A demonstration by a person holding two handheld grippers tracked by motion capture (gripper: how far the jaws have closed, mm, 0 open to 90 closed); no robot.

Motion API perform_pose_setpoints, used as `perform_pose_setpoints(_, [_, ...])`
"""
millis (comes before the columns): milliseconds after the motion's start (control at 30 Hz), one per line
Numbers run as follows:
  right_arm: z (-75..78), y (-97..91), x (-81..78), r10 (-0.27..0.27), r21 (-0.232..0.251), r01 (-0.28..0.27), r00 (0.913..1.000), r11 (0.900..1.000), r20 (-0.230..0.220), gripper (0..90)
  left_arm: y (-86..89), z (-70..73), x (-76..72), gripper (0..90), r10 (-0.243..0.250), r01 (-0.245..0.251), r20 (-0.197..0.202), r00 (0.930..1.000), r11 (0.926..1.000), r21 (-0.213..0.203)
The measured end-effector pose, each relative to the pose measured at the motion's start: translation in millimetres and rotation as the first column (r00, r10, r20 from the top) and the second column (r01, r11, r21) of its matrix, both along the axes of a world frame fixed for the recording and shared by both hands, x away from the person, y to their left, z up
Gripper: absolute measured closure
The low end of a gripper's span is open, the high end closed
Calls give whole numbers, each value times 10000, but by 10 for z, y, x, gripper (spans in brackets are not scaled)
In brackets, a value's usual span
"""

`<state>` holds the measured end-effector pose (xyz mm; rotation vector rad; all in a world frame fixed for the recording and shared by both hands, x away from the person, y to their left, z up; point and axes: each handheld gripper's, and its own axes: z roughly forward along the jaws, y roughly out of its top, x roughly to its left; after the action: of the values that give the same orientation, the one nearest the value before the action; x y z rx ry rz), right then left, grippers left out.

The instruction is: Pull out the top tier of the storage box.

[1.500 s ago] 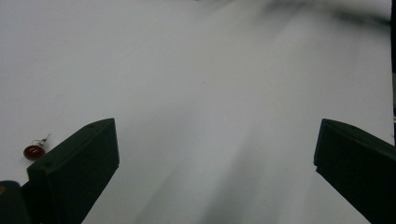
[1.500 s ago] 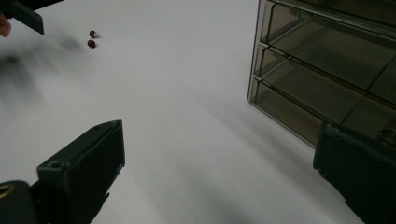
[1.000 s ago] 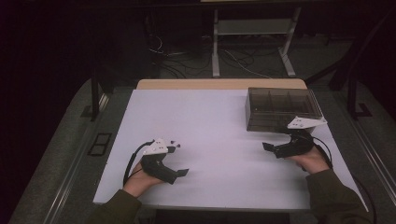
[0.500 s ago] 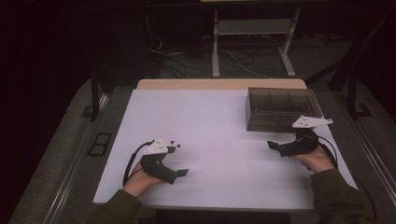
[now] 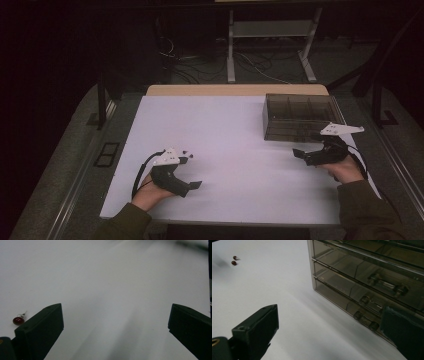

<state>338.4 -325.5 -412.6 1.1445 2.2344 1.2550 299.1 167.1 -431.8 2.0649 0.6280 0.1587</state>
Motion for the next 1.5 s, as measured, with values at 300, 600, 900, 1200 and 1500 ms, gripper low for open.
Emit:
perform_pose_setpoints(300, [-22, -94, 33, -241, 44, 240, 9996, 9997, 148, 16, 3, -2, -6, 0, 11, -11, -33, 10000, 10000, -1])
perform_pose_setpoints(600, [-26, -110, 36, -345, -32, 346, 9991, 9994, 261, 16, 0, -1, -7, 0, 10, -10, -5, 10000, 10000, 32])
perform_pose_setpoints(900, [-22, -88, 27, -344, -222, 354, 9986, 9991, 413, 16, 1, -3, -12, 0, -8, 8, -55, 10000, 10000, 12])
perform_pose_setpoints(1200, [-19, -71, 14, -359, -585, 400, 9970, 9975, 692, 16, 7, -2, -15, 0, -33, 33, -10, 10000, 10000, 30])
perform_pose_setpoints(1500, [-14, -62, 1, -389, -794, 464, 9949, 9958, 931, 16, 4, -4, -15, 0, -57, 57, -11, 10000, 10000, 44])
